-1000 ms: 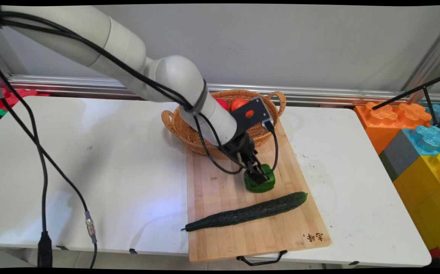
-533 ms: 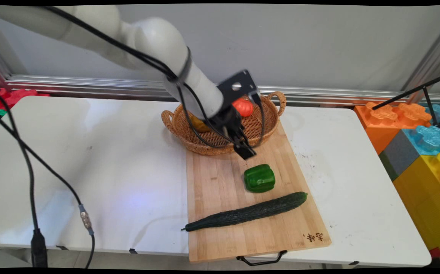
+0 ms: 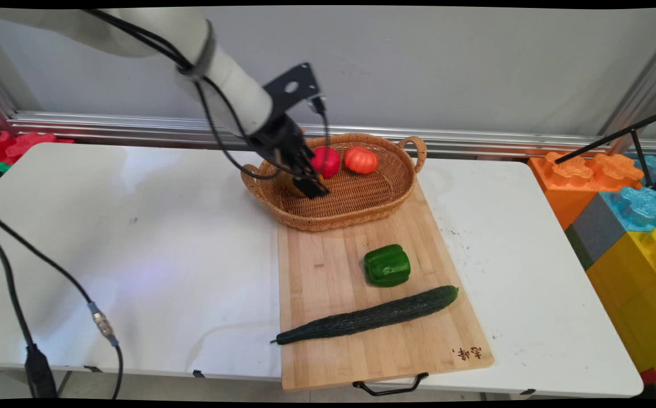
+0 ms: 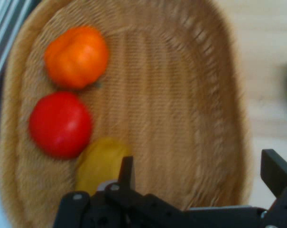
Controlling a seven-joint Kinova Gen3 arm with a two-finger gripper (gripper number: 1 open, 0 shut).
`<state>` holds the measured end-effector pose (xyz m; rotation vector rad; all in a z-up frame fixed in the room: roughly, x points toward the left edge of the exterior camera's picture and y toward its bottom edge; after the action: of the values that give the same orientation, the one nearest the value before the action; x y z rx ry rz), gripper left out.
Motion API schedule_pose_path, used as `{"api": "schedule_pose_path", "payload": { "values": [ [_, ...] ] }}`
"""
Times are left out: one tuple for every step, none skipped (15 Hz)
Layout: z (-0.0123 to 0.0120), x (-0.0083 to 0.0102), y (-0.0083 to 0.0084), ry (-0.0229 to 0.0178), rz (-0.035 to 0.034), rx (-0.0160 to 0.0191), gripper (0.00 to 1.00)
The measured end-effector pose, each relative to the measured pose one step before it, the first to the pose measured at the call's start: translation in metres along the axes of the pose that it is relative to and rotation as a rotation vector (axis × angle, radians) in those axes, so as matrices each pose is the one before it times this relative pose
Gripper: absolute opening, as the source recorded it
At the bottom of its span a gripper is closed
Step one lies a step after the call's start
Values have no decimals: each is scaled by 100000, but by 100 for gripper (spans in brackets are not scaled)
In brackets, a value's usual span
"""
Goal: Pick up the potato from the vegetable basket
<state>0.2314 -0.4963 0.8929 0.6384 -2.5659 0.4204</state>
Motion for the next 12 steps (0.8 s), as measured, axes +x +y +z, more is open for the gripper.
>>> {"api": "schedule_pose_path", "payload": {
  "values": [
    [-393,-1096,-853,-1328,1273,1325,100],
    [-149,-776,-564,-942,1174,743,100],
    [-47,-871,-591,-1131,1568,938,100],
    [68,-706,-404,-1041,1393,808,100],
    [231,-756,-274,-1166,1634,729,100],
    [355,-680,-146,-912,1580,433,100],
    [493,-510,-42,-544,1591,201,100],
    [487,-227,-49,-62,1437,442,100],
    [539,-78,6,213,1424,337,100],
    [752,58,-2,551,1645,503,100],
    [543,65,-11,427,951,456,100],
    [628,113,-5,574,806,505,100]
  ]
}}
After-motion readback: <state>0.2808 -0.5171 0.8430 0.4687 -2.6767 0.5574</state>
